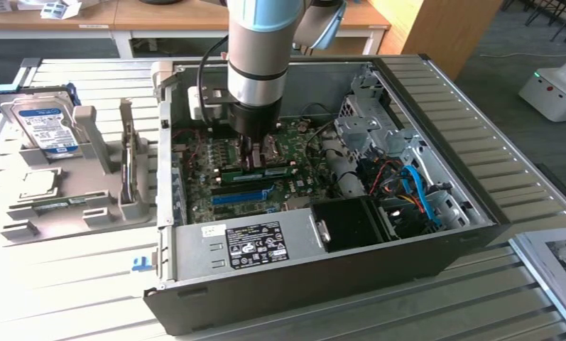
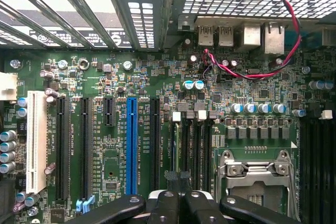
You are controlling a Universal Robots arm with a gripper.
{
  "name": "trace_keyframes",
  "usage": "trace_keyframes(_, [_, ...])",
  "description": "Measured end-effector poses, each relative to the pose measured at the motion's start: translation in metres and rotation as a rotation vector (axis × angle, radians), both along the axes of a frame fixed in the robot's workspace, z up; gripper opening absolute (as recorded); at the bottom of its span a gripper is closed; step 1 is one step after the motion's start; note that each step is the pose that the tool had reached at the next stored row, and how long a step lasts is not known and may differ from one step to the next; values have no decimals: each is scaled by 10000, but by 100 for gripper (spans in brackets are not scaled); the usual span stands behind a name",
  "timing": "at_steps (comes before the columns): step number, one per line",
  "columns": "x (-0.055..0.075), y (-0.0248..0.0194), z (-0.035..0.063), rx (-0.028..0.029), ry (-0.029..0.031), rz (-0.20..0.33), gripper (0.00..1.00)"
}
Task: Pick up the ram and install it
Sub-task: 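Press down the ram until it locks into place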
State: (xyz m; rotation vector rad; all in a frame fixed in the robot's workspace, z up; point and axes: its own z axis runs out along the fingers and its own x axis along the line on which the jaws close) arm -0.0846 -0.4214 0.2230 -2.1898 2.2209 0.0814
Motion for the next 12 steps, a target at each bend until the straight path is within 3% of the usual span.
trace_keyframes(12, [0,0,-13,2,-2,-1,10])
